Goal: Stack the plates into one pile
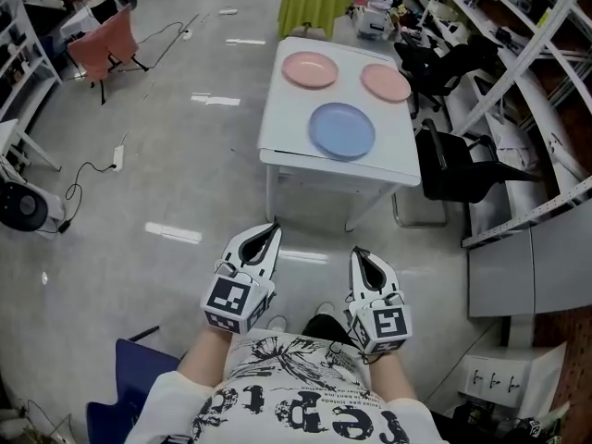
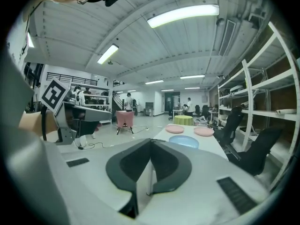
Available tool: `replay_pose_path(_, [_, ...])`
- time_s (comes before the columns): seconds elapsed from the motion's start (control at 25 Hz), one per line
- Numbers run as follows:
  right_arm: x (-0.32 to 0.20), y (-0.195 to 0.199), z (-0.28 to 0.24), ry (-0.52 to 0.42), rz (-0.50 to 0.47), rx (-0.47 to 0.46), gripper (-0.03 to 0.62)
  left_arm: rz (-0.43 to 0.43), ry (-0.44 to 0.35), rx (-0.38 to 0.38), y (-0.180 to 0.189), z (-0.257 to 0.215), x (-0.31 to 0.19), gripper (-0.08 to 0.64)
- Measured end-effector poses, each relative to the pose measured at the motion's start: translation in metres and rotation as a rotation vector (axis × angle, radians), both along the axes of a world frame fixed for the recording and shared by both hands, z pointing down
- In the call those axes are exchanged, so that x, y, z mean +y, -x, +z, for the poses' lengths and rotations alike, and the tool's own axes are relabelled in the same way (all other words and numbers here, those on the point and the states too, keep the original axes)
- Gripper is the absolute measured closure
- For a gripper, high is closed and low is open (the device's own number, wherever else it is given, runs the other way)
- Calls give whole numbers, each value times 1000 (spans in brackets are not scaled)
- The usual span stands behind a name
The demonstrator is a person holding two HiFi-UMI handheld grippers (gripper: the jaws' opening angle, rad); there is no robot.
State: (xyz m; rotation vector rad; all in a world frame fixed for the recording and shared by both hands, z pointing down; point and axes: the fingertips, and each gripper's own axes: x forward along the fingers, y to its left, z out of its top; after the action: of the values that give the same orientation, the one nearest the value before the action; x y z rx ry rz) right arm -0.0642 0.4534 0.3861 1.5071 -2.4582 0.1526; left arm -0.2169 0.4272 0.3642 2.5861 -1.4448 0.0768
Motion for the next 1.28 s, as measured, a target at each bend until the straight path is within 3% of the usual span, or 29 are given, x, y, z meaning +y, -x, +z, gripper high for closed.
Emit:
replay_pose_path(0.36, [-113,-19,19,12,-78,-23,586,-65,18,-36,-21,22,-95,546])
replay_pose_path(0.68, [-254,-85,6,57,-164,-31,586,-173,28,-61,-76,2,-213,546])
replay_pose_path(0.96, [-378,-151,2,61,-190,-16,586,-200,55,-59,-130,10,-321,546])
replay_pose_path(1.28, [-468,-172,17,89,-220,-35,586,-228,104,-39,-153,31,-401,546])
